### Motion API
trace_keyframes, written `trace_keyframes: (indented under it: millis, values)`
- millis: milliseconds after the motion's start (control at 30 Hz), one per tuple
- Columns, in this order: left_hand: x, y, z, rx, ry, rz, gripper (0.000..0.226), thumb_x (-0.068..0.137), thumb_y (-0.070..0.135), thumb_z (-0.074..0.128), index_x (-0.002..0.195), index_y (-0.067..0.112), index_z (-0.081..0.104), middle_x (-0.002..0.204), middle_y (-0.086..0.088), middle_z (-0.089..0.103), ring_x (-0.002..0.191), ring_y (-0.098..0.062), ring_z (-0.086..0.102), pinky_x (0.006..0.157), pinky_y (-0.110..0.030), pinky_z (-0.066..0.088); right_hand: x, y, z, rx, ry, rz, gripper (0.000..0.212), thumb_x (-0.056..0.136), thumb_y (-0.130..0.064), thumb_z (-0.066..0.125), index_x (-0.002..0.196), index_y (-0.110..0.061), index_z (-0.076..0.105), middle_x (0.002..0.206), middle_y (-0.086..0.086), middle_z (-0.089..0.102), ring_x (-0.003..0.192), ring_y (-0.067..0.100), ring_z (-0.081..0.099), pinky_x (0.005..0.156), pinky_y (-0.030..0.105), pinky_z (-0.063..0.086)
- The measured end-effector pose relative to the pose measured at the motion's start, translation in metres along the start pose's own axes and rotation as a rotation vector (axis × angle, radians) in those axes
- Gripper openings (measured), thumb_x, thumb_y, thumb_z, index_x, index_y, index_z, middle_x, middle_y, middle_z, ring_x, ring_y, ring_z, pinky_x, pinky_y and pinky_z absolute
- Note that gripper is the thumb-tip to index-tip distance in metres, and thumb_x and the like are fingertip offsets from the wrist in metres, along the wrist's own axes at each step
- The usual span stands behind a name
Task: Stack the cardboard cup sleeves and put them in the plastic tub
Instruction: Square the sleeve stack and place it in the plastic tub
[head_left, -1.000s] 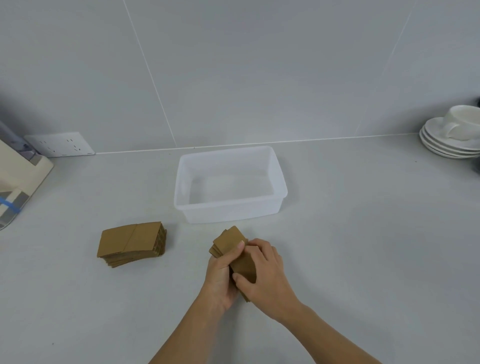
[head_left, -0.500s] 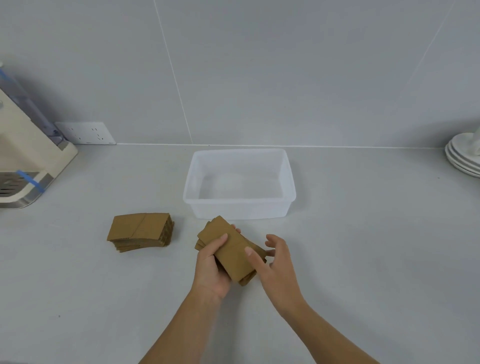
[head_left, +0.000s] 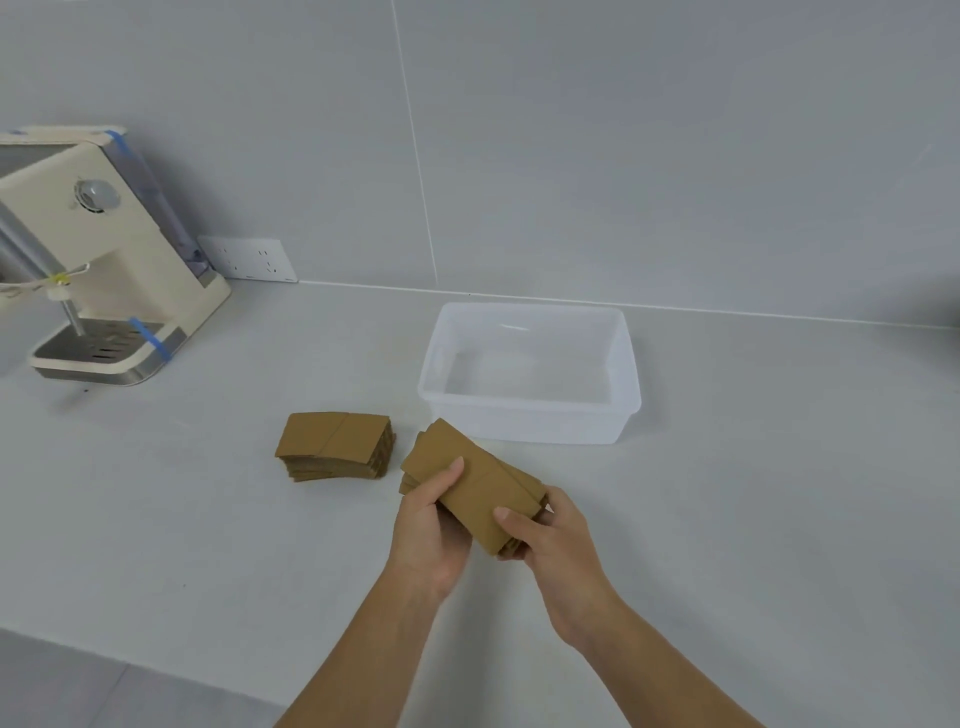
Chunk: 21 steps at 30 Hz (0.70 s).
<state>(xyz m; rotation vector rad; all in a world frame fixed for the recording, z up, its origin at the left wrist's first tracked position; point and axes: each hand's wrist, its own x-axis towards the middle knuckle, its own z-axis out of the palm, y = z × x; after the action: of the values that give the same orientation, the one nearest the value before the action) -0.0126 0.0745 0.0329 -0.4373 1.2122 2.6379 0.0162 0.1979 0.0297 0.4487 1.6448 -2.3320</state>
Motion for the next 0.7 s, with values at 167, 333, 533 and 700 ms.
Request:
trace_keyframes:
  millis: [167,333,533,700]
  values:
    - [-0.001,0.026,-0.018,0.091,0.005,0.057,0.034,0.075,0.014,0.062,0.108,0.009,0.061,0.102,-0.011,0.065,0.098,-0.026,0.060,0.085,-0.041,0.046,0.006,-0.001,0.015,-0.001,0.037,-0.010,0.032,0.079,-0.007,0.066,0.107,-0.016,0.053,0.104,0.006,0.067,0.093,0.022,0.065,0.066,0.030,0.050]
    - [0.003,0.058,-0.044,0.251,0.094,0.077,0.020,0.081,0.002,0.059,0.101,0.008,0.060,0.096,-0.009,0.066,0.087,-0.023,0.060,0.071,-0.036,0.051,0.017,-0.005,0.036,-0.047,0.068,-0.037,0.031,0.080,-0.006,0.064,0.106,-0.016,0.054,0.104,0.003,0.067,0.096,0.020,0.064,0.075,0.032,0.051]
    - [0.013,0.101,-0.068,0.413,0.201,0.092,0.023,0.081,-0.003,0.061,0.103,0.003,0.062,0.099,-0.010,0.067,0.089,-0.020,0.065,0.070,-0.030,0.052,0.037,-0.005,0.076,-0.114,0.121,-0.075,0.026,0.077,-0.005,0.067,0.098,-0.019,0.060,0.097,0.001,0.066,0.091,0.020,0.063,0.076,0.034,0.053]
    - [0.029,0.141,-0.090,0.517,0.236,0.093,0.023,0.080,-0.003,0.060,0.102,0.004,0.063,0.102,-0.012,0.068,0.096,-0.027,0.063,0.084,-0.041,0.053,0.055,-0.004,0.119,-0.140,0.125,-0.083,0.025,0.078,-0.005,0.066,0.097,-0.020,0.063,0.092,-0.004,0.069,0.085,0.012,0.065,0.065,0.024,0.052]
